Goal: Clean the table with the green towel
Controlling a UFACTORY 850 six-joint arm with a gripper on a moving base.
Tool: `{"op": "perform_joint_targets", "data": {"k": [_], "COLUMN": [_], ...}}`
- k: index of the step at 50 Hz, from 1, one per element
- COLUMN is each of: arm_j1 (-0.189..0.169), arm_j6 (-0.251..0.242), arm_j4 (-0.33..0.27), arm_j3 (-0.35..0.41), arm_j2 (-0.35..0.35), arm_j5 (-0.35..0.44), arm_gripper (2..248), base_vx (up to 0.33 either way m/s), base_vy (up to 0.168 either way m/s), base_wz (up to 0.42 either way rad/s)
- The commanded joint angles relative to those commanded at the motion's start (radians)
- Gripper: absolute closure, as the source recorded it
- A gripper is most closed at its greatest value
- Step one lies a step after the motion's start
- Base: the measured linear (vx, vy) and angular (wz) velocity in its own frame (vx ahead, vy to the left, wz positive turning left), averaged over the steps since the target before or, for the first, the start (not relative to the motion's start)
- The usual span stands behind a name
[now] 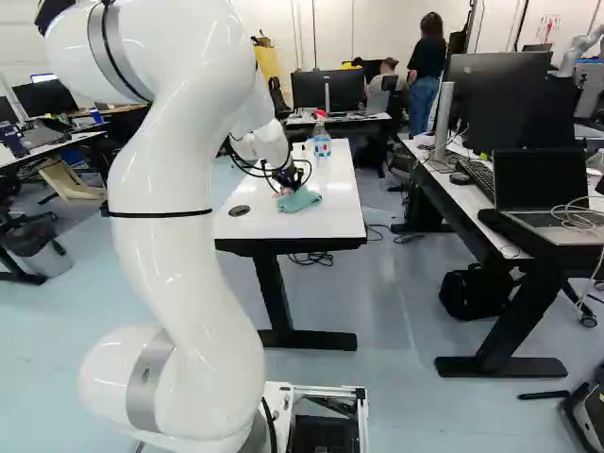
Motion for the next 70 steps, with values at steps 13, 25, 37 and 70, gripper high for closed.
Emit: {"op": "perform_joint_targets", "data": {"k": [13, 25, 37, 70], "arm_j1": [0.036, 0.07, 0.099, 0.063], "arm_j6": [0.0, 0.0, 0.0, 0.0], "arm_j4": [0.0, 0.0, 0.0, 0.0], "arm_j3": [-0.017, -0.017, 0.012, 0.144], "arm_j2": [-0.013, -0.013, 0.009, 0.112], "arm_j5": [0.0, 0.0, 0.0, 0.0], "arm_gripper": [229, 229, 229, 229], "base_vx": [0.0, 0.0, 0.0, 0.0], "base_vy": [0.0, 0.0, 0.0, 0.0], "base_wz": [0.0, 0.0, 0.0, 0.0]}}
